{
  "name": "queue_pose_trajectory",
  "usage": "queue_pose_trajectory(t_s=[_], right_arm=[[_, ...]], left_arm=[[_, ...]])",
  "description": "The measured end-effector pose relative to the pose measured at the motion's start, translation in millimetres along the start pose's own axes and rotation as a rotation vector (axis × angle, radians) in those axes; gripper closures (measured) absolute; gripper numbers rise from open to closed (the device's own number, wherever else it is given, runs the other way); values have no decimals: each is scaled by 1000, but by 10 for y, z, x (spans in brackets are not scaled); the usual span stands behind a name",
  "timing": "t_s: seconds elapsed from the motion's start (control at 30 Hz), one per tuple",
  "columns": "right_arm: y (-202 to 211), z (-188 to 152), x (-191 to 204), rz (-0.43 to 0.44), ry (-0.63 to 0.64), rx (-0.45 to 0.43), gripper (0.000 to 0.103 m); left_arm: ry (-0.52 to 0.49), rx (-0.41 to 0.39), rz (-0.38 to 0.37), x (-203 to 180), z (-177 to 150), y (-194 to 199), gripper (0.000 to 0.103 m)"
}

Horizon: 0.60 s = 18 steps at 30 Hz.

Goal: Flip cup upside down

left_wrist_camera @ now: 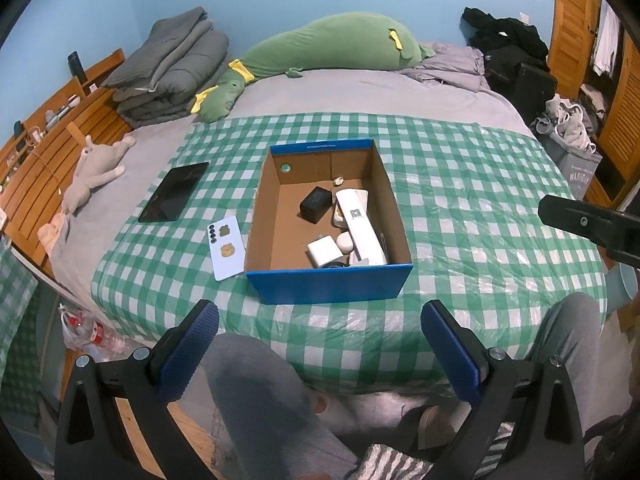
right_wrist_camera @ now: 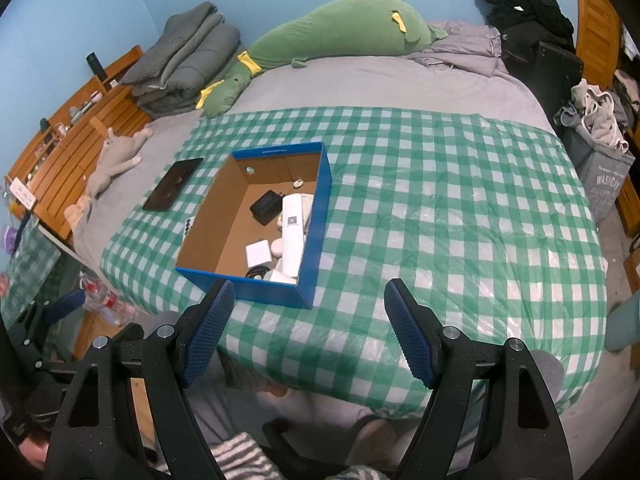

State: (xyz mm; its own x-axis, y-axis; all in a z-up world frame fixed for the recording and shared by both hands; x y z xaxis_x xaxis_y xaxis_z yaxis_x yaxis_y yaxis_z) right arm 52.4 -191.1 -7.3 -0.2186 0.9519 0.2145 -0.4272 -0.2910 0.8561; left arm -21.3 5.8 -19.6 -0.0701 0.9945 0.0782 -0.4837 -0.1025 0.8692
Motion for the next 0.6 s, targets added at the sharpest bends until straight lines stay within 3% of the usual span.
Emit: queue_pose_trajectory(t_s=[0.6], right_arm=[[21,-17,0,0,3,0,26]], left_arm=[[-2,0,4,-8,12,11,1]])
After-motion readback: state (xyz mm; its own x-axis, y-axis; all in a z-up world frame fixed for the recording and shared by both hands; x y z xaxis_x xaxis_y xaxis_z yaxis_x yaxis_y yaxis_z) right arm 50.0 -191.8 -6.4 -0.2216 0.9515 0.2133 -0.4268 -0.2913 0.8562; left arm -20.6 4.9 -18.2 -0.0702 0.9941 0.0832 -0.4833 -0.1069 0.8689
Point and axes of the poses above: each gripper's, at about its wrist camera, not at the fingertips, and y roughly against the way its jaws point, x to its left, z to its top, the point moved 2 cm from there along -y, roughly the way its jaws point, and after that the axes turned 7 degrees about x, right-handed, at the moved point
